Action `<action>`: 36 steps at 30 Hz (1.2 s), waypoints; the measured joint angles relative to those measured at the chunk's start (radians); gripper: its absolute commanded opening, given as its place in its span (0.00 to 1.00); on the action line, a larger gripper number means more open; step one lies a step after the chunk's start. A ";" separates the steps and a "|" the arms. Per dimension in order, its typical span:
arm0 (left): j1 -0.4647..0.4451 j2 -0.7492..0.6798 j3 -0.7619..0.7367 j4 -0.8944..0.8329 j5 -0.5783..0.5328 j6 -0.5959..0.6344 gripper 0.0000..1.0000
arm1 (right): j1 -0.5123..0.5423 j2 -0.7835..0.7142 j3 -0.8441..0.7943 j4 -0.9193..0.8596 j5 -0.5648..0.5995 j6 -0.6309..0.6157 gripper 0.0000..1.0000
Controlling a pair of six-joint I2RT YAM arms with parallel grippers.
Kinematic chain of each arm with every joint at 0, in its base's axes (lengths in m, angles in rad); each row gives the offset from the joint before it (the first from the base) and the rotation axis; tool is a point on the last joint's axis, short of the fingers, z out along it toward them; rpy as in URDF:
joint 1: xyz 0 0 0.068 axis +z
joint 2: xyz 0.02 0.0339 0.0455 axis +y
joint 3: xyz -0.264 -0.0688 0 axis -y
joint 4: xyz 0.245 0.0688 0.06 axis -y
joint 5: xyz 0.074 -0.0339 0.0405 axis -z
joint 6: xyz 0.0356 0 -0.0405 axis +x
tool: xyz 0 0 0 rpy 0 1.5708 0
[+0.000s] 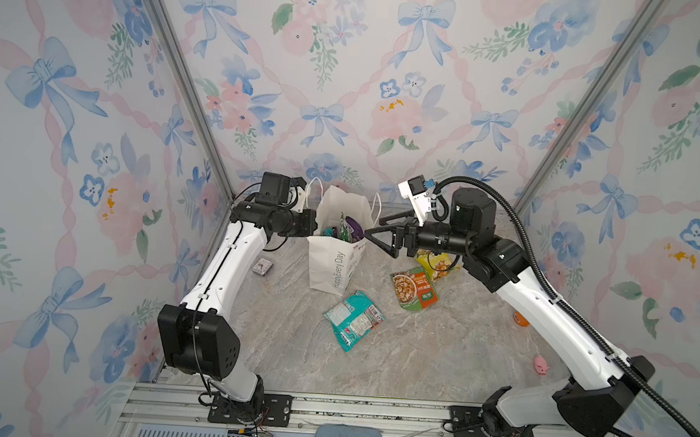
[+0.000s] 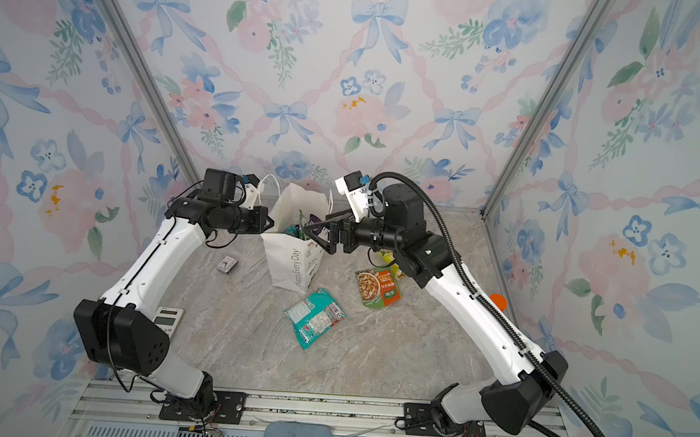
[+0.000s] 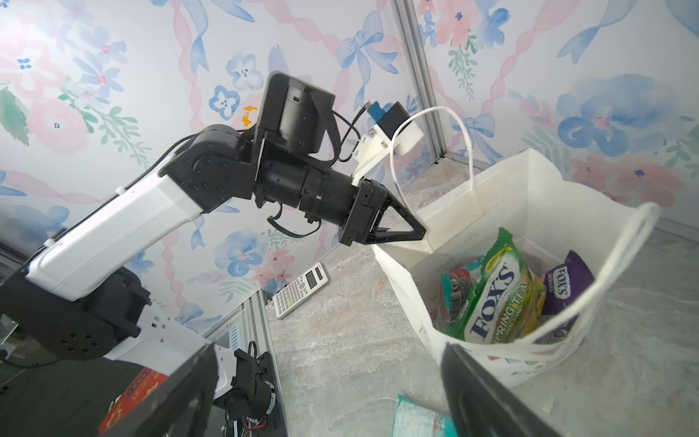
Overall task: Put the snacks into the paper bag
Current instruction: 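Move the right gripper down to the teal snack bag on the table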
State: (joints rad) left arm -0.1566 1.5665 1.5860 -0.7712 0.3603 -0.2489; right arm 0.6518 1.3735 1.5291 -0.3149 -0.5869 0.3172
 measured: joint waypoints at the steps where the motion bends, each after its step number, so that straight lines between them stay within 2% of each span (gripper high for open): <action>1: 0.000 0.000 0.000 0.000 0.000 0.000 0.00 | 0.000 -0.021 -0.018 -0.011 0.004 -0.011 0.93; 5: 0.000 0.000 0.000 0.000 0.000 0.000 0.00 | 0.000 -0.079 -0.093 -0.093 0.066 -0.050 0.90; 16: 0.000 0.000 0.000 0.000 -0.001 0.000 0.00 | 0.051 -0.049 -0.297 -0.271 0.308 -0.058 0.77; 23: 0.000 0.000 0.000 0.000 -0.002 0.000 0.00 | 0.073 0.085 -0.412 -0.245 0.391 -0.005 0.68; 36: 0.000 0.000 0.000 0.000 -0.003 0.000 0.00 | 0.138 0.369 -0.392 -0.161 0.448 0.054 0.68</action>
State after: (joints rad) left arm -0.1566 1.5665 1.5860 -0.7712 0.3569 -0.2489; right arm 0.7898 1.7424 1.1374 -0.4755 -0.1387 0.3710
